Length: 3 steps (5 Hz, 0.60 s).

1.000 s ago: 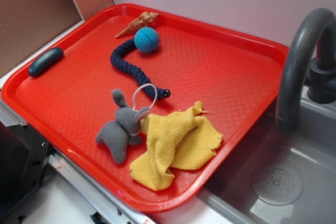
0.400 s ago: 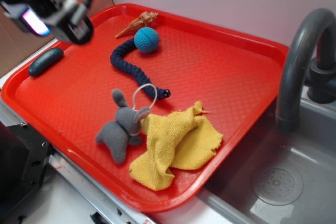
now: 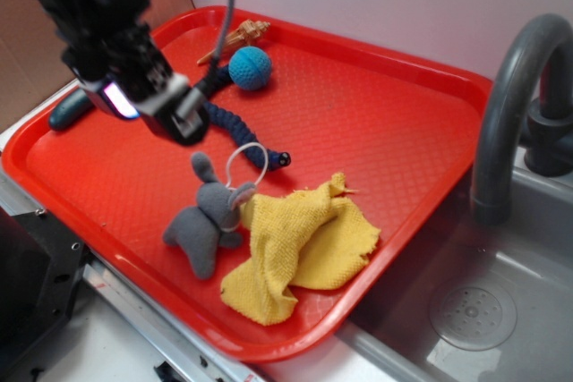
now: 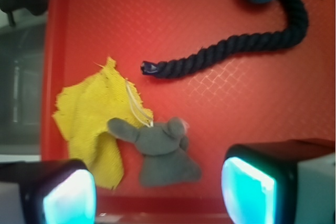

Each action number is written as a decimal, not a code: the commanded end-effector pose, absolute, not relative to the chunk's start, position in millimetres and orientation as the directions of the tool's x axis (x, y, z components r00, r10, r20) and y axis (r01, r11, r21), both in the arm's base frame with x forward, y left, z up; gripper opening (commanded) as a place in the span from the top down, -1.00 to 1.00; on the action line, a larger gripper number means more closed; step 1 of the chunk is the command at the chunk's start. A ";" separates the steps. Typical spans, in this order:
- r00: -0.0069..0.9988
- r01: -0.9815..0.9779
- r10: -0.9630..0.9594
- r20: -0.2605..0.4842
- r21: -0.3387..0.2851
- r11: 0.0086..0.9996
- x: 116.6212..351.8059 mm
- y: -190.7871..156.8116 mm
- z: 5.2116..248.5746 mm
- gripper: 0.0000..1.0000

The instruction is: Grab the gray animal.

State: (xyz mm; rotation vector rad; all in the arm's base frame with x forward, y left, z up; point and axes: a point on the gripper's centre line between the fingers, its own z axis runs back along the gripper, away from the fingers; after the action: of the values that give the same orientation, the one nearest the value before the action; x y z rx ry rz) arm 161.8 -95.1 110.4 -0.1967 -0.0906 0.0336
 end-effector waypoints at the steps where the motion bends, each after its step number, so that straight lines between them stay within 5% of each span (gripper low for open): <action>1: 0.999 0.034 -0.027 0.042 -0.175 0.984 153.9 -108.4 70.3 -1.00; 3: 0.996 -0.059 0.046 -0.074 -0.178 0.982 148.8 -85.0 32.7 -1.00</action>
State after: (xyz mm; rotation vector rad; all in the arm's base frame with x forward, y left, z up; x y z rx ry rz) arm 150.9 -84.8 30.9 -0.1805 0.0805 0.0619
